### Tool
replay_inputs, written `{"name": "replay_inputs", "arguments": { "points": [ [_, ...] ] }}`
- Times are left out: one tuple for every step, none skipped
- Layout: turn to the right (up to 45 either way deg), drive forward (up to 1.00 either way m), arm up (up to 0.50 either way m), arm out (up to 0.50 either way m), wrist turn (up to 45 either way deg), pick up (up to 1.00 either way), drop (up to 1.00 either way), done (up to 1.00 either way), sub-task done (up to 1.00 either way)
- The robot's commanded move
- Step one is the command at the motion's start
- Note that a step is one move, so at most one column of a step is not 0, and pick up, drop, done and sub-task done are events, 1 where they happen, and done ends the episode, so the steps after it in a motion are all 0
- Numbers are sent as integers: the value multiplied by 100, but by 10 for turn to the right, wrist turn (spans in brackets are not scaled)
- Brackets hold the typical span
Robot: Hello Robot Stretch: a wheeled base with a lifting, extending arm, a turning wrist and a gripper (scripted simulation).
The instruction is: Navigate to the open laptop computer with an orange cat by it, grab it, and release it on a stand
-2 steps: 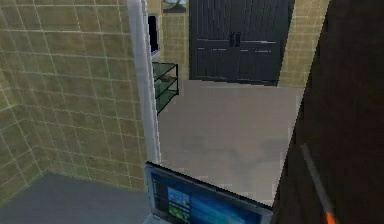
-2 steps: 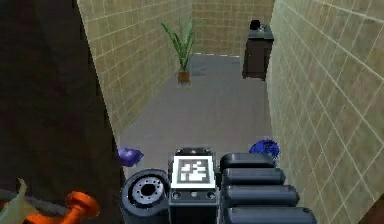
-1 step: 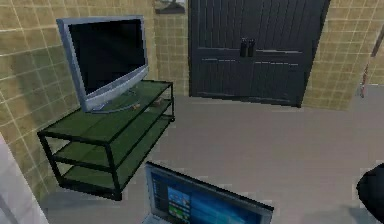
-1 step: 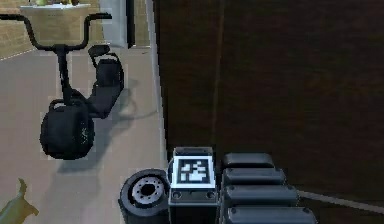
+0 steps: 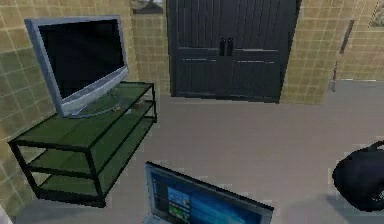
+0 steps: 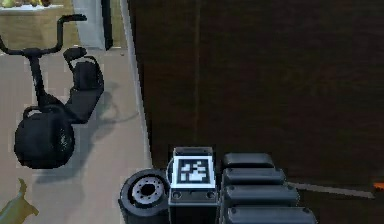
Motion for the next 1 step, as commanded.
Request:
{"name": "replay_inputs", "arguments": {
  "points": [
    [0, 55, 0, 0, 0, 0, 0, 0, 0]
  ]
}}
